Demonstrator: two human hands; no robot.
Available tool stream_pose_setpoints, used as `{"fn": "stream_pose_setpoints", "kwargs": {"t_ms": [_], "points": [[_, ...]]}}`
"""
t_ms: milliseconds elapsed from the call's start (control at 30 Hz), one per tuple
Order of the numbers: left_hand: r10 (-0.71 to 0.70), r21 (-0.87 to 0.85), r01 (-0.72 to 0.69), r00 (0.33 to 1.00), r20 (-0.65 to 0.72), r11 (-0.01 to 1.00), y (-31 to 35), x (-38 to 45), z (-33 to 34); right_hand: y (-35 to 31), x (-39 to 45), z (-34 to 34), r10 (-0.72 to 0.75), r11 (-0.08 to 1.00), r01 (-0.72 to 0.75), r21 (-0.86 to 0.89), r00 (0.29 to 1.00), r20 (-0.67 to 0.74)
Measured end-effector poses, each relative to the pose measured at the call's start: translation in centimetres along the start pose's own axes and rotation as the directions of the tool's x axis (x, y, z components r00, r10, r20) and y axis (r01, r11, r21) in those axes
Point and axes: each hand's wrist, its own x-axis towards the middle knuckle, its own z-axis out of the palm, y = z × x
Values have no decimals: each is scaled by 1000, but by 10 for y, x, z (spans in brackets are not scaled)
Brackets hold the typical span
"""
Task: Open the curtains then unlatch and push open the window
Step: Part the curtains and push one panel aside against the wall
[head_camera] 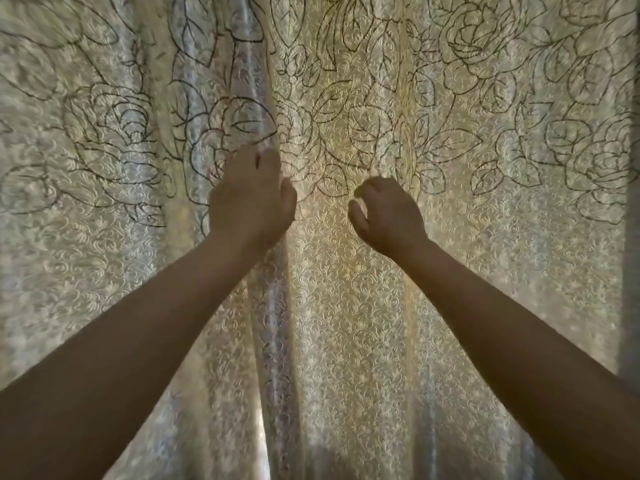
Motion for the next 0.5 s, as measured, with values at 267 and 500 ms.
{"fn": "stream_pose_setpoints", "kwargs": {"t_ms": [267, 500], "points": [[-197, -101, 239, 928, 315, 966, -57, -43, 9, -57, -42, 31, 62, 852, -248, 461, 922, 381], [-225, -214, 384, 819, 527, 898, -76, -70, 39, -65, -61, 70, 299, 880, -383, 283, 907, 298]]}}
